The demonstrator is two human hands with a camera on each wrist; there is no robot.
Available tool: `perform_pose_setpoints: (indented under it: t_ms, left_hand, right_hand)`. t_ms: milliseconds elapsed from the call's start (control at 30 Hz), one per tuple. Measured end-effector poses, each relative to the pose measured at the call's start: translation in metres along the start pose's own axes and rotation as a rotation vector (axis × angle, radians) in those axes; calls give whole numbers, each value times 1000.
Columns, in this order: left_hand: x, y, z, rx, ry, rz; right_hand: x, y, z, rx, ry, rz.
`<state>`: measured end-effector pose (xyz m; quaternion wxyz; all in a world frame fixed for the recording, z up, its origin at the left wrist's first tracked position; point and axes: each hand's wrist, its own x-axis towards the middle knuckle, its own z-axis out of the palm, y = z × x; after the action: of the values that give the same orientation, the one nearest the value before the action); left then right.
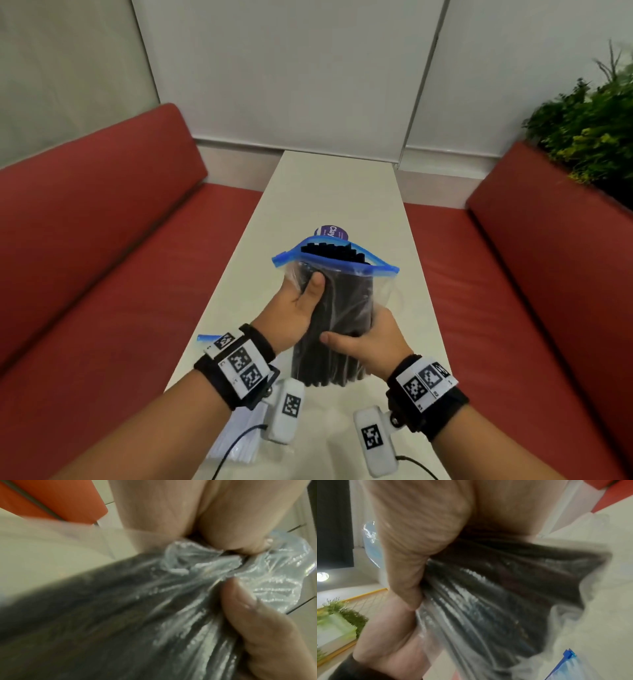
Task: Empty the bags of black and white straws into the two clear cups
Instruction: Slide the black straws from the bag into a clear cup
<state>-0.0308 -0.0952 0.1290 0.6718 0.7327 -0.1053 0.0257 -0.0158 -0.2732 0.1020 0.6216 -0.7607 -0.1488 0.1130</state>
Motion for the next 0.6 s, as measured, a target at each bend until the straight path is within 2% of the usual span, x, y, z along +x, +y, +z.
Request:
perform_pose_setpoints:
  t_ms: [67,200,300,367,433,500,600]
  left_hand:
    - [1,0,-9,67,31,31]
    - [-2,13,-31,417,253,287]
    - [-1,29,-38,817,224,510]
    - [-1,33,-36,953,206,607]
    - [-5,35,-35,988,182,646]
    - [-8,33,-38,1032,159,622]
    - [-11,31,-48,1055,191,403]
  right_hand:
    - [2,6,-3,-6,49,7]
    - [2,12,-10,-34,76,8]
    - [5,15,-11,-63,91,-23]
    - [8,15,-11,-75,108,-37]
    - [9,15,-11,-76,119,-48]
    - [9,15,-14,-53,124,-58]
    - [5,11,-21,6,96,-64]
